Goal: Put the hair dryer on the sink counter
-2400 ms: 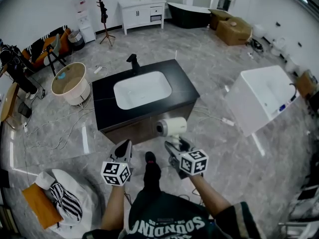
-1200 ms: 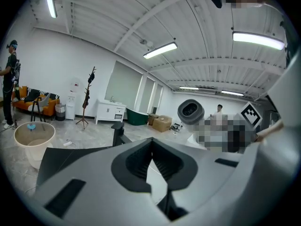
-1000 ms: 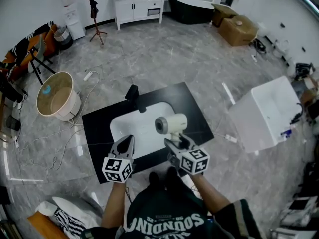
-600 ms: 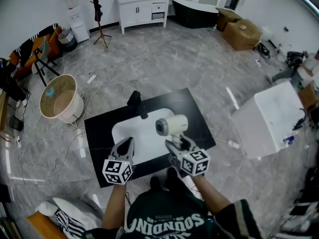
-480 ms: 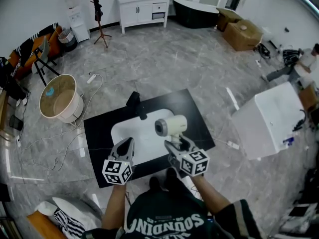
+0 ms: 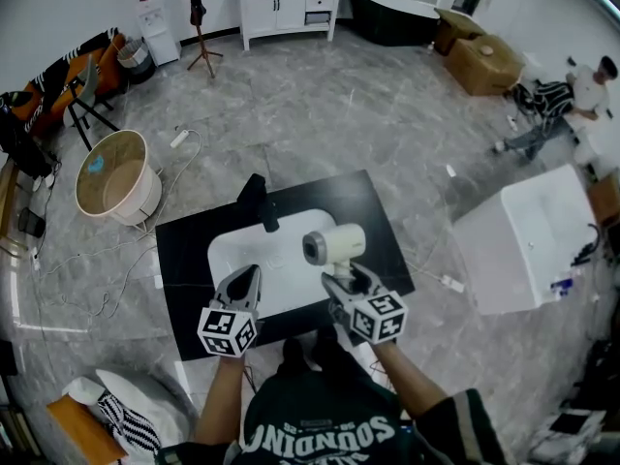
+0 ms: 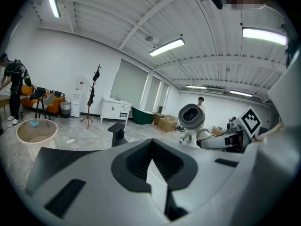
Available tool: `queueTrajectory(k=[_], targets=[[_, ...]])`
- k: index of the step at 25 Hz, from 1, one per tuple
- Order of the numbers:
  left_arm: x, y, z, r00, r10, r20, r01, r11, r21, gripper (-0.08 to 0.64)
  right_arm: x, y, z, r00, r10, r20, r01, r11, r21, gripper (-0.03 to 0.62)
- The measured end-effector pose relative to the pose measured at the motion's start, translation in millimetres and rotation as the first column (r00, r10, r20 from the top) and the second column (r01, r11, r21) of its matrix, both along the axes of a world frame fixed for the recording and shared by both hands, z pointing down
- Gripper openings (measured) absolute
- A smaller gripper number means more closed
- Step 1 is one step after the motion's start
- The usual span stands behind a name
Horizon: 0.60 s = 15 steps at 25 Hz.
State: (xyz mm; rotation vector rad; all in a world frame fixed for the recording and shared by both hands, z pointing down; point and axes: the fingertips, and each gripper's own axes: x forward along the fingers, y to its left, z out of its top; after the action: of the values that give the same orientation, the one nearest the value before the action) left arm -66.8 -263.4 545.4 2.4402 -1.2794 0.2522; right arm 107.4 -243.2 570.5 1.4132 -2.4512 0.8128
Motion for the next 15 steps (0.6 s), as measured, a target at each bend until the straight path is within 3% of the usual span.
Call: queueTrajectory(k=[15], targets=[[35, -15, 31, 0.999, -0.032, 0.023, 0.034, 0.996, -0.081, 0.0, 52, -37, 40, 0.998, -0.047, -0.047, 0.043, 0.996, -0.08, 0.245]])
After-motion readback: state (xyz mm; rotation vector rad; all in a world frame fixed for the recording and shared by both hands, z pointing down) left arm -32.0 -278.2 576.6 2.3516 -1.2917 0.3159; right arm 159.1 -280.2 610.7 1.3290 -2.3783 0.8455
